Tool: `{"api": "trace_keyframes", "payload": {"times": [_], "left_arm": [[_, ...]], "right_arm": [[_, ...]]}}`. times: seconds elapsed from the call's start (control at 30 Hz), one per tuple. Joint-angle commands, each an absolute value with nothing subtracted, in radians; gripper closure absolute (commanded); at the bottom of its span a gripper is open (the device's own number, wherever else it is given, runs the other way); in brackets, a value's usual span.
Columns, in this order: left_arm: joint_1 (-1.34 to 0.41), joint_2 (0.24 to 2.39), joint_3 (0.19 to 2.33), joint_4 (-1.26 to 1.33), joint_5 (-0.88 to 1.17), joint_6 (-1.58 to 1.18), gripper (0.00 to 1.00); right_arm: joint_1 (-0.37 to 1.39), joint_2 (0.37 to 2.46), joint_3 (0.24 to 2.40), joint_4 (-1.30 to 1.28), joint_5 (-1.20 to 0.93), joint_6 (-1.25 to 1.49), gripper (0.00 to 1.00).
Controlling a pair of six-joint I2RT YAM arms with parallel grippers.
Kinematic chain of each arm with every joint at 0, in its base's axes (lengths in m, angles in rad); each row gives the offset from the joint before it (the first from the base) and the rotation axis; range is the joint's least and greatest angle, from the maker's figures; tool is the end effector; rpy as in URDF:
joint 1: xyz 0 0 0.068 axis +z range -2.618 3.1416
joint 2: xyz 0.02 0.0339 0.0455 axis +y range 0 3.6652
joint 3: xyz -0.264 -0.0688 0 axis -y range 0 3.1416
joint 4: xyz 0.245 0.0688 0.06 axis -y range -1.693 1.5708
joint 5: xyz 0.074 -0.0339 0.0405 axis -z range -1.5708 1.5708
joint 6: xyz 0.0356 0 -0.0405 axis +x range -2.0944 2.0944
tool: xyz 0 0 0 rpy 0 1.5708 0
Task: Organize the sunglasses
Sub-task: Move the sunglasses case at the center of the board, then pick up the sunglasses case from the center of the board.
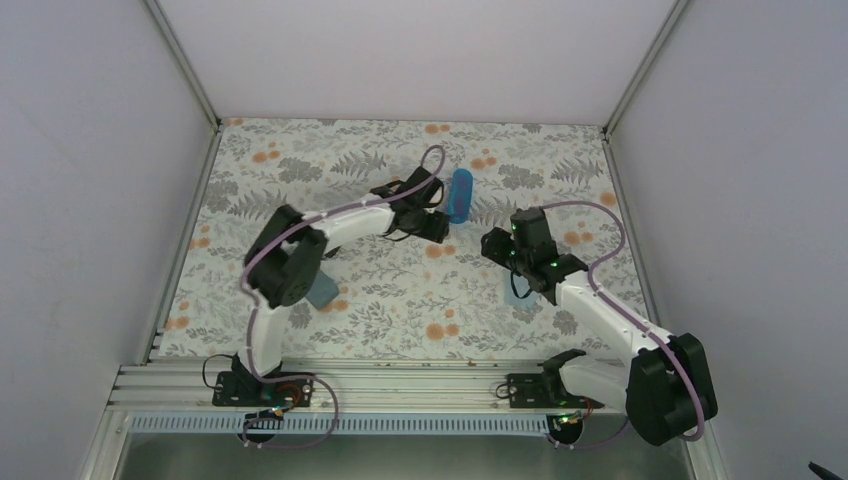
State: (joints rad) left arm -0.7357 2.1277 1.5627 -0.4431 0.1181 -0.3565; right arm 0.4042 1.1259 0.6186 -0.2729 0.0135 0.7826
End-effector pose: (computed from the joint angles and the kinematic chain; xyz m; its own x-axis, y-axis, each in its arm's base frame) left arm 0.3359 -0.3098 0.1646 -0.8365 0.2897 -0.4651 0.4494 0.8485 -0.2796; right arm 0.2094 0.0891 0.2081 -0.7297 0.4547 -0.5107 0.1834 0.8496 0.4945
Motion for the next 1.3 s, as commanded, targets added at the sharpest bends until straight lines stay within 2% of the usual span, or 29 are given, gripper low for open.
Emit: {"api": "trace_keyframes", "payload": {"times": [0.0, 0.23, 0.4, 0.53, 0.67, 0.83, 0.93, 1.27], "left_arm": [[-0.725, 1.835, 1.420, -0.416, -0.026, -0.419, 0.31], [-0.709, 1.400, 1.261, -0.494, -0.394, -0.471, 0.24], [-0.708, 1.139, 1.218, -0.528, -0.528, -0.489, 0.20], [-0.707, 0.996, 1.176, -0.532, -0.562, -0.473, 0.16], [-0.706, 0.910, 1.163, -0.580, -0.584, -0.493, 0.11], [-0.706, 0.836, 1.174, -0.604, -0.579, -0.526, 0.10], [-0.706, 0.807, 1.176, -0.603, -0.580, -0.520, 0.09], [-0.706, 0.806, 1.172, -0.616, -0.581, -0.515, 0.08]], "right_arm": [[0.404, 1.121, 0.668, -0.284, -0.019, 0.715, 0.45], [0.519, 1.193, 0.745, -0.257, -0.048, 0.648, 0.40], [0.769, 1.387, 0.900, -0.271, 0.056, 0.611, 0.23], [0.939, 1.570, 1.039, -0.249, 0.075, 0.572, 0.20], [1.059, 1.770, 1.208, -0.250, 0.050, 0.502, 0.19], [1.155, 1.938, 1.370, -0.269, 0.049, 0.424, 0.10], [1.181, 2.018, 1.454, -0.295, 0.052, 0.392, 0.04], [1.207, 2.276, 1.733, -0.396, 0.109, 0.318, 0.01]]}}
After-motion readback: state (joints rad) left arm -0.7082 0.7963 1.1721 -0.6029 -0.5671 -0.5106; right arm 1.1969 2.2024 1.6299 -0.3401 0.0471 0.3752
